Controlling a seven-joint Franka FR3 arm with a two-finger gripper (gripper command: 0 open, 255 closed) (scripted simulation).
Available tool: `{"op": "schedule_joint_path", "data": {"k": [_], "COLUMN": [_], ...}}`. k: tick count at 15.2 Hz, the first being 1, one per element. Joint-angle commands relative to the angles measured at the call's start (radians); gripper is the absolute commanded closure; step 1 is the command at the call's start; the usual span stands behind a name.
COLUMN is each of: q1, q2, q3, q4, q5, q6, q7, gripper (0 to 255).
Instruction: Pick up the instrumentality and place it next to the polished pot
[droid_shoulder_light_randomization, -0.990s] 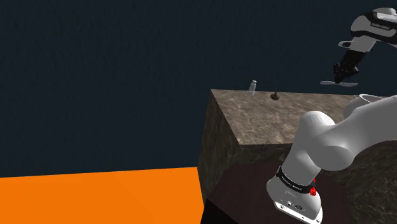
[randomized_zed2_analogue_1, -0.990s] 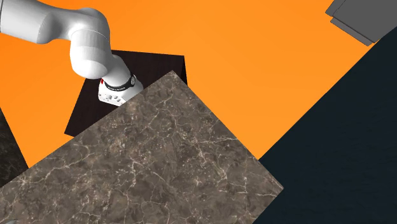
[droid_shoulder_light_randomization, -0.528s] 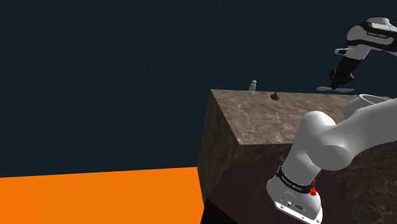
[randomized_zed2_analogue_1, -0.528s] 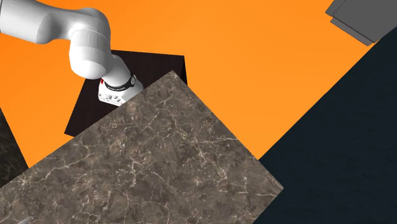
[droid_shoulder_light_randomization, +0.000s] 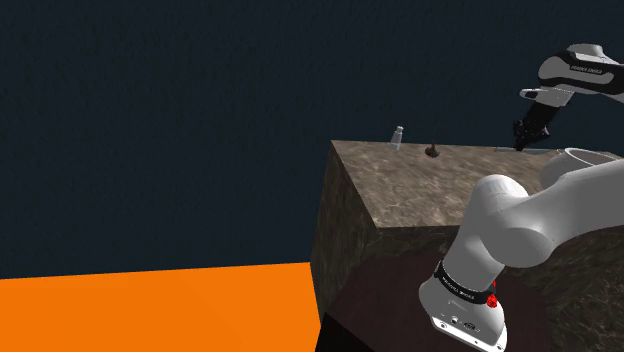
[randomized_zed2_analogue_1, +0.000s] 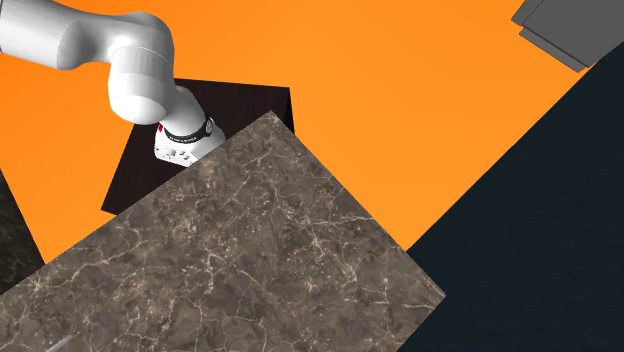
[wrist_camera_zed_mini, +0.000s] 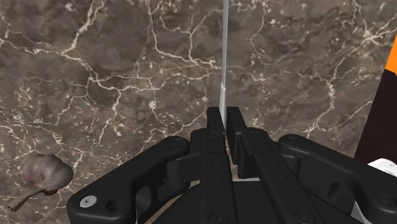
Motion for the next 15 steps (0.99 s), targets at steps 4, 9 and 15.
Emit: {"op": "schedule_joint_path", "data": {"k": [4, 9, 15], "q1": [-0.007, -0.009, -0.005], "q2": [-0.02, -0.039, -0.062], "q3": [-0.025, -0.057, -0.1], "q4": [-0.056, -0.101, -0.148], "q5": [-0.026, -0.054, -0.09], "q6": [0.051, 0.098, 0.154], "q7": [0.017, 0.03, 0.045], "gripper": [255, 255, 255]}}
